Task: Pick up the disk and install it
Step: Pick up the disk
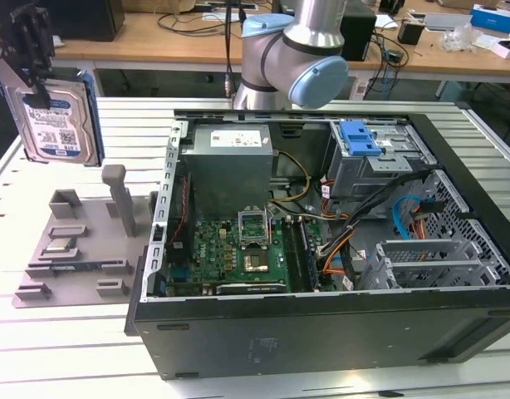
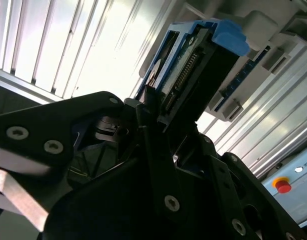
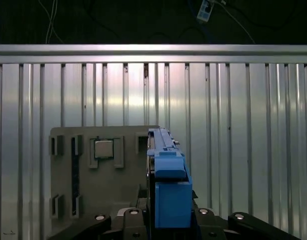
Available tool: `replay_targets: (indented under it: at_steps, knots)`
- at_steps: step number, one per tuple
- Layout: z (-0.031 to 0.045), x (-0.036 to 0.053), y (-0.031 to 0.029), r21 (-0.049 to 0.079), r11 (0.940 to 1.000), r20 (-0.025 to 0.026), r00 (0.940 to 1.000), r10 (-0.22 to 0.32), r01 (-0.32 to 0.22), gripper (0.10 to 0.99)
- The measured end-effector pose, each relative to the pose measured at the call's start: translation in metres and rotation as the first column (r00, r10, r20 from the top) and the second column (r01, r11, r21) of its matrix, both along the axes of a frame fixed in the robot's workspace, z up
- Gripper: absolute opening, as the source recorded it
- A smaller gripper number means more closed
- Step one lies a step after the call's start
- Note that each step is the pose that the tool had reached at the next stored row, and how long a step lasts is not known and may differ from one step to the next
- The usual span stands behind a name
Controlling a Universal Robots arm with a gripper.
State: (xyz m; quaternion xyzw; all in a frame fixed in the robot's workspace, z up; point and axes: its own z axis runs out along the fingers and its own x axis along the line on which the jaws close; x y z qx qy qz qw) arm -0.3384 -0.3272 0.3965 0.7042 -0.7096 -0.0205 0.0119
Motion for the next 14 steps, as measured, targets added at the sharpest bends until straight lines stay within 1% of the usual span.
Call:
replay_targets:
  at_steps: [6, 11, 14]
  knots:
    - [0.0111, 0.0, 0.0058, 0.0, 1.0, 0.0001, 1.0, 0.0, 0.0, 0.365]
    - [0.019, 0.0001, 0.0066, 0.0, 1.0, 0.0, 1.0, 0.0, 0.0, 0.365]
    - [0.0285, 0.0001, 0.007, 0.0, 1.0, 0.0, 1.0, 0.0, 0.0, 0.365]
